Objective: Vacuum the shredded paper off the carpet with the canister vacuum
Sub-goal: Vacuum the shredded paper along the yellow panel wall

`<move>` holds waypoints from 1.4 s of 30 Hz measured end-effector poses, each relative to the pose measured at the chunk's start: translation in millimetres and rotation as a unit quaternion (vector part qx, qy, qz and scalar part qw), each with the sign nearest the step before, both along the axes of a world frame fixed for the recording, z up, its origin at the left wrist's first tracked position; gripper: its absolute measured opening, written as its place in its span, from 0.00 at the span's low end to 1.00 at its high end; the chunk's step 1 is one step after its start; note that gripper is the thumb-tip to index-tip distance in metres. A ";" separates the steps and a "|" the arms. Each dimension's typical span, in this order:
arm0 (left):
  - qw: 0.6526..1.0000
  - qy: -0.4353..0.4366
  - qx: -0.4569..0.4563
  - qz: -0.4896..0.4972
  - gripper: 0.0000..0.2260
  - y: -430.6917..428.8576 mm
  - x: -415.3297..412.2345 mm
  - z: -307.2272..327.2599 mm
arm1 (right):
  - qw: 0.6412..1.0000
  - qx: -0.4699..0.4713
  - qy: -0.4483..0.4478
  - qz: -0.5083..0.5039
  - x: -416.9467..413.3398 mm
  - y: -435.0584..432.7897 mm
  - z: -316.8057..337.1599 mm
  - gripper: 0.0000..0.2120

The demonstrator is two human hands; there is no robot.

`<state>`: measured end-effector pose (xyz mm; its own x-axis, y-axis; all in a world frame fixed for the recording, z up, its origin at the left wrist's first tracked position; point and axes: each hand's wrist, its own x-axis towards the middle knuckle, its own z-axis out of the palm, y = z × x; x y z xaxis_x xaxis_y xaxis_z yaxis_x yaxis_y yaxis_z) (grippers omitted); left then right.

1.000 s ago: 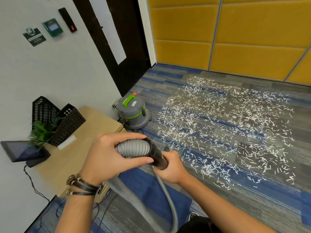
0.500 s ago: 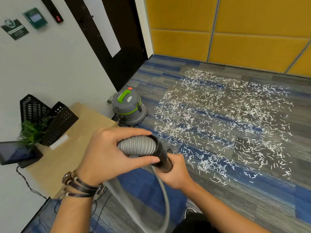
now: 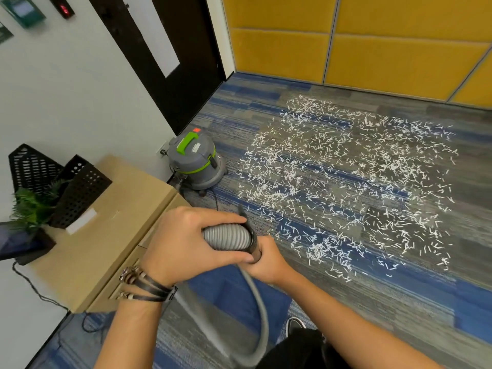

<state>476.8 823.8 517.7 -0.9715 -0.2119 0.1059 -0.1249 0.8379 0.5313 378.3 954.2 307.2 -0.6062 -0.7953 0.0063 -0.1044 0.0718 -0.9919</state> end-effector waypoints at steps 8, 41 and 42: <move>0.994 0.109 -0.008 0.019 0.24 -31.1 30.9 5.4 | 0.998 -0.024 0.046 -0.031 11.8 -28.8 33.1 0.14; 0.992 0.110 0.059 -0.026 0.24 -221.3 58.8 -29.1 | 0.994 0.073 0.052 -0.062 48.6 -192.9 4.1 0.08; 0.991 0.121 0.052 -0.024 0.24 -220.7 51.8 -25.4 | 0.995 0.056 0.044 -0.070 41.0 -193.8 5.9 0.08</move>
